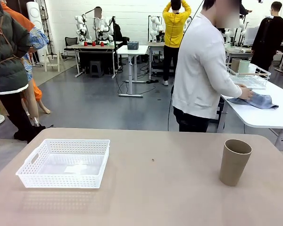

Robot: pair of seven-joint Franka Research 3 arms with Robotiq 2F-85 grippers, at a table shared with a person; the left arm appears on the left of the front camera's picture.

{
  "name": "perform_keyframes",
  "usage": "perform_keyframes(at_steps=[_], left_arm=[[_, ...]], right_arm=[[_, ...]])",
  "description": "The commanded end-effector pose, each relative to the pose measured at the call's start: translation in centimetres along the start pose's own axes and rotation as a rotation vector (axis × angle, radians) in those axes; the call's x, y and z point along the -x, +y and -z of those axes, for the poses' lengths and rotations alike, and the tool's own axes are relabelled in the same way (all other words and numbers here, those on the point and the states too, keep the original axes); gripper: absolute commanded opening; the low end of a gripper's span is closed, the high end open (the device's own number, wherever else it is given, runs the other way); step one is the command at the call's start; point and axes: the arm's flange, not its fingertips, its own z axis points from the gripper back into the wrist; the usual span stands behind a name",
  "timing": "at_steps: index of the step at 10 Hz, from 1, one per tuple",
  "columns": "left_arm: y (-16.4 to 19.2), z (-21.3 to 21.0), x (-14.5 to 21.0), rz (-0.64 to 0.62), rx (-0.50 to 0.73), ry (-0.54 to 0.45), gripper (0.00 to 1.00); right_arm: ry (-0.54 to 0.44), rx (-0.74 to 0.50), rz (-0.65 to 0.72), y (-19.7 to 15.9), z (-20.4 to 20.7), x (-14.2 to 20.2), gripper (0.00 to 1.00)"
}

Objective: Clean and organize the cups into the basket.
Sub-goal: Pick up the Organizing basket and move it to the center of the table, then pick up the Reusable plastic cup from the right side of the table and place it inside the Organizing basket.

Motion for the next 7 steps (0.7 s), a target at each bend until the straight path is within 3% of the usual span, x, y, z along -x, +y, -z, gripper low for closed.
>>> perform_keyframes(at_steps=[1, 5, 7], left_arm=[[-1.1, 2.3, -0.2, 0.037, -0.197, 0.015, 1.00], [-3.3, 7.2, -0.7, 0.079, -0.278, 0.035, 1.00], [-3.7, 8.2, -0.2, 0.128, -0.236, 0.019, 1.00]], right_arm=[[0.039, -0.032, -0.129, -1.7, 0.7, 0.1, 1.00], [0.118, 0.004, -0.228, -2.1, 1.9, 1.1, 1.00], [0.107, 0.043, -0.147, -1.8, 1.5, 1.4, 1.00]])
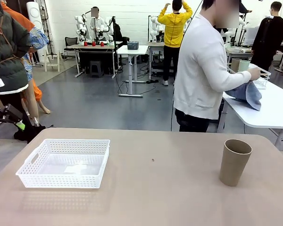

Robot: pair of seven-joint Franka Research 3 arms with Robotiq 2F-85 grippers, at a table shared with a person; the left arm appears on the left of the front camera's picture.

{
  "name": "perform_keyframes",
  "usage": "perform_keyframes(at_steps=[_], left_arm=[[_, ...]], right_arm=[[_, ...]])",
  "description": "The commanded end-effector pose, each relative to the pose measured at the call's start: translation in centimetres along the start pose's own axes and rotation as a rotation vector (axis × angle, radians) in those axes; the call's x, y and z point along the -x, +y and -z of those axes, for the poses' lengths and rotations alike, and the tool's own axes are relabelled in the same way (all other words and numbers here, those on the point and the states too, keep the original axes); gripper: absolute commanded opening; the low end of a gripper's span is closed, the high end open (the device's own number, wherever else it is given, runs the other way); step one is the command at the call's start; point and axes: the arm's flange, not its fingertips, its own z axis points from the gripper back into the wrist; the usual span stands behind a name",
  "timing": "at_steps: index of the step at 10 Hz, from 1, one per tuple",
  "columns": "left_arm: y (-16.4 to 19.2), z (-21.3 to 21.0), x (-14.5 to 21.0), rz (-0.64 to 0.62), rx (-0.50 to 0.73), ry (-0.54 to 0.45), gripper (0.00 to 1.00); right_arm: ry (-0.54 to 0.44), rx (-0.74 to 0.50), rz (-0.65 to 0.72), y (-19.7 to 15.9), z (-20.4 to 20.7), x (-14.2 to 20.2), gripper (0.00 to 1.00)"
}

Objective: Clean and organize the cups into the basket.
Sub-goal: Pick up the Organizing basket and move it to the center of the table, then pick up the Reusable plastic cup from the right side of the table and place it inside the Organizing basket.

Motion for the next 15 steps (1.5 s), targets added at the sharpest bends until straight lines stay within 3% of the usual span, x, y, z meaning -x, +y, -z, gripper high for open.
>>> perform_keyframes(at_steps=[1, 4, 7, 10, 14, 15], left_arm=[[0.6, -0.7, 0.0, -0.015, -0.003, 0.002, 1.00], [0.2, -0.1, 0.0, -0.003, 0.009, -0.001, 1.00], [-1.6, 2.1, -0.6, 0.071, -0.101, -0.010, 1.00], [-4.1, 4.3, -1.1, 0.127, -0.177, -0.045, 1.00], [-4.5, 6.4, -0.5, 0.176, -0.210, -0.035, 1.00], [-4.7, 5.3, -0.9, 0.179, -0.179, -0.025, 1.00]], right_arm=[[-0.003, -0.015, -0.014, 0.1, 0.2, -0.3, 1.00], [-0.001, 0.000, -0.001, 0.0, -0.1, 0.0, 1.00], [0.063, 0.089, -0.458, -1.3, 1.9, 0.3, 1.00], [0.144, 0.094, -0.595, -4.8, 4.7, 1.2, 1.00], [0.181, -0.053, -0.595, -9.2, 6.4, 1.8, 1.00], [0.190, -0.064, -0.576, -10.1, 6.5, 2.0, 1.00]])
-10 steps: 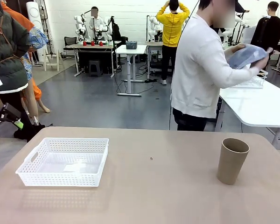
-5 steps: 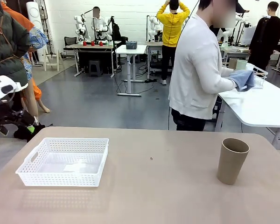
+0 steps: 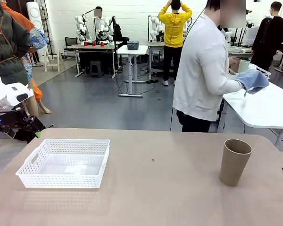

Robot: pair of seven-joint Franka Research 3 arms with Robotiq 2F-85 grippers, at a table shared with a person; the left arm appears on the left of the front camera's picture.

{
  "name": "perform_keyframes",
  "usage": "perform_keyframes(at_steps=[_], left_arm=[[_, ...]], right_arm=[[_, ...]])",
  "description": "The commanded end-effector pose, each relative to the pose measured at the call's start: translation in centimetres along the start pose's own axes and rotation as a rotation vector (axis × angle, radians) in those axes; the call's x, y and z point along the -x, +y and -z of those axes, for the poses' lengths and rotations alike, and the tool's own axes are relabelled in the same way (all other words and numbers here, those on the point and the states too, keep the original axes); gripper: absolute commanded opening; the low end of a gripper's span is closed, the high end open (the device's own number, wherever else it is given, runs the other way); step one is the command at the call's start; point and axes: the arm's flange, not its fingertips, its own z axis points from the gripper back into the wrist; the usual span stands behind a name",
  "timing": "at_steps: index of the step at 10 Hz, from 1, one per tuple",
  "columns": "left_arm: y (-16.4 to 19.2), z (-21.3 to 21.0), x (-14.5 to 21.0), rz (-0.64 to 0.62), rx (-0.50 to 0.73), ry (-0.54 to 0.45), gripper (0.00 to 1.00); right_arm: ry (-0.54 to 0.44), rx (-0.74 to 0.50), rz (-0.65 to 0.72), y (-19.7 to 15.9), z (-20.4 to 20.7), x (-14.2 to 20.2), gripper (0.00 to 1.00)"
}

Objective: Clean and organize the cups into the basket.
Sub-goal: Pick up the Organizing basket and move it to the center of the table, then pick up the Reusable plastic cup from the right side of the table and place it inside the Organizing basket.

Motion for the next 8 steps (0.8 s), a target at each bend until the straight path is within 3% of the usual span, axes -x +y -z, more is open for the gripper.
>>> perform_keyframes(at_steps=[1, 2, 7, 8], left_arm=[[0.0, -0.5, -0.1, -0.007, 0.006, -0.008, 1.00], [0.0, -0.5, -0.1, -0.007, 0.006, -0.008, 1.00], [0.0, -0.5, -0.1, -0.007, 0.006, -0.008, 1.00], [0.1, -0.4, -0.2, -0.003, 0.004, -0.010, 1.00]], right_arm=[[-0.024, -0.015, 0.043, -1.5, -0.7, 0.7, 1.00], [0.000, 0.000, 0.000, 0.0, 0.0, 0.0, 1.00], [-0.001, -0.007, 0.005, -0.5, -0.3, 0.2, 1.00], [-0.032, -0.100, -0.124, -1.6, 0.3, 0.6, 1.00]])
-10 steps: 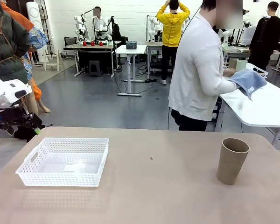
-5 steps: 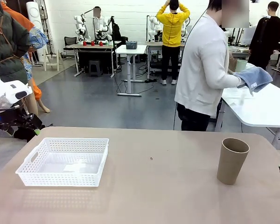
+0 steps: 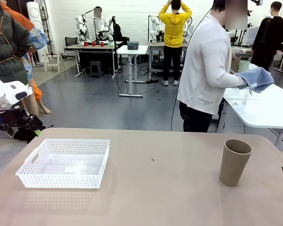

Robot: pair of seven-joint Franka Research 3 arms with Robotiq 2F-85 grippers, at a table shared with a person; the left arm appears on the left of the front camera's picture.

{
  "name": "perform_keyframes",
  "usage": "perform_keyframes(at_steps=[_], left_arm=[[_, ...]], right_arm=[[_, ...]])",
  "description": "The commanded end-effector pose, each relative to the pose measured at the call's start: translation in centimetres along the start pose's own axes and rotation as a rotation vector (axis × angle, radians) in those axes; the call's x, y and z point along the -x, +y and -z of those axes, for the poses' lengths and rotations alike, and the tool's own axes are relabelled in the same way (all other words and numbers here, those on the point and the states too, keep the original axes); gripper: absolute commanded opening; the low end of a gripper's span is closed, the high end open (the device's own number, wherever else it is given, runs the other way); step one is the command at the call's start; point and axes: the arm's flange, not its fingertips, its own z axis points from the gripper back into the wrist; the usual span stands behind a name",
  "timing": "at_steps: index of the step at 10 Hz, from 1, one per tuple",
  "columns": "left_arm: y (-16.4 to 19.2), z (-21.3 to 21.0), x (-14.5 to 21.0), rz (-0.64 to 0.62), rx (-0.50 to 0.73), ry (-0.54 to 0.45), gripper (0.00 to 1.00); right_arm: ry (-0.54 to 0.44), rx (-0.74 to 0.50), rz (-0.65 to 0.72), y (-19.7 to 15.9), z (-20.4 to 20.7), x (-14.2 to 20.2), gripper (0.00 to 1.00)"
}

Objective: Clean and organize the cups into the basket.
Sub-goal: Pick up the Organizing basket and move it to the center of the table, then pick up the Reusable plastic cup from the right side of the table and place it inside the Organizing basket.

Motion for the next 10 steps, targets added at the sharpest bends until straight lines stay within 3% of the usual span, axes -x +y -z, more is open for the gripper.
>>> perform_keyframes(at_steps=[1, 5, 8, 10], left_arm=[[0.1, -0.4, -0.3, 0.020, 0.003, -0.072, 1.00], [-2.1, 0.8, -0.8, 0.201, -0.087, -0.212, 1.00], [-2.4, 1.8, -1.0, 0.232, -0.131, -0.242, 1.00], [-2.1, 2.5, -0.9, 0.229, -0.129, -0.211, 1.00]], right_arm=[[-0.064, -0.083, -0.060, -2.4, 0.6, 1.2, 1.00], [-0.171, -0.073, -0.011, -6.8, 1.0, 5.3, 1.00], [-0.243, -0.048, -0.002, -8.8, 2.0, 6.9, 1.00], [-0.275, -0.018, -0.014, -10.0, 2.8, 7.2, 1.00]])
